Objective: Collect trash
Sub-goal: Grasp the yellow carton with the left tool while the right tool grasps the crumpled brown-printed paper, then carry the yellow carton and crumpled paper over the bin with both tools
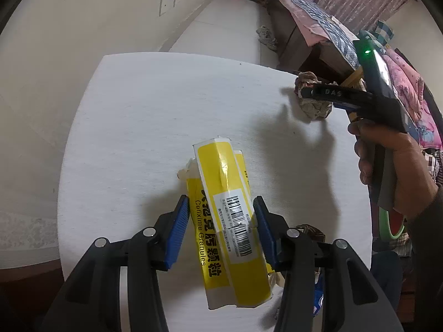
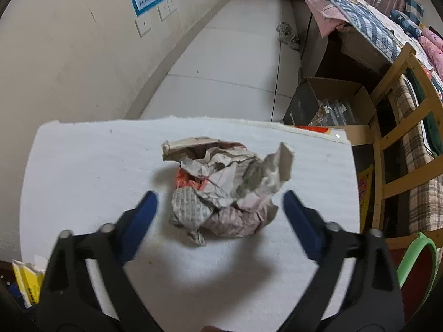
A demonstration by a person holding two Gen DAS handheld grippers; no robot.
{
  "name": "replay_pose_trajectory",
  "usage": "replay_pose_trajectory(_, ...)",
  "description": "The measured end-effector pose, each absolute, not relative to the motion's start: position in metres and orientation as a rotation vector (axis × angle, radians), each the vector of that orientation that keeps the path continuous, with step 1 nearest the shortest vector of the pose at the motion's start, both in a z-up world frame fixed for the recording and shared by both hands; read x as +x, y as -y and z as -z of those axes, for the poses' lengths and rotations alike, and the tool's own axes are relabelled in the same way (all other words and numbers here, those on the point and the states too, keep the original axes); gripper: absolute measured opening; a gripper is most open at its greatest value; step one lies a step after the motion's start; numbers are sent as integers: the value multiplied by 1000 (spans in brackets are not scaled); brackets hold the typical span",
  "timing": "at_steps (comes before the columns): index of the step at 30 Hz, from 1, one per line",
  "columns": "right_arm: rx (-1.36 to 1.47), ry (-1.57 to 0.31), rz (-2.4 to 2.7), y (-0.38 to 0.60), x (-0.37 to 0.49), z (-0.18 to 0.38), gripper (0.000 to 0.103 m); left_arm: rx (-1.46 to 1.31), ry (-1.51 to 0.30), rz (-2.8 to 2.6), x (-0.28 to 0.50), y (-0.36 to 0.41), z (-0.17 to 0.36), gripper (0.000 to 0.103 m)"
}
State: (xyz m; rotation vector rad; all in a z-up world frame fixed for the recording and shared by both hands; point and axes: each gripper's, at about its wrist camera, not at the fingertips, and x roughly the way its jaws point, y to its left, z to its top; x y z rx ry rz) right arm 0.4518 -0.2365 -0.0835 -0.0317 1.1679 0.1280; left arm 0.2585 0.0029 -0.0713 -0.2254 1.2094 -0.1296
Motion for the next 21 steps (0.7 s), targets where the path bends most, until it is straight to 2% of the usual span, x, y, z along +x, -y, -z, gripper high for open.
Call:
replay_pose_trajectory(1, -35, -1176, -126, 236, 453, 86, 74, -225, -1209, 131, 258, -4, 71, 45)
replay_pose_trajectory(3, -58, -1183, -108, 234, 451, 91, 52, -221, -1205, 132, 259, -5, 70, 45)
replay_pose_trajectory(6, -63, -1173, -107, 236, 444, 89, 45, -205, -1197, 129, 259, -5, 66, 45)
replay_pose_trajectory(21, -52, -1130, -163, 261, 324, 34, 43, -141, -1138, 158, 241, 24, 27, 45)
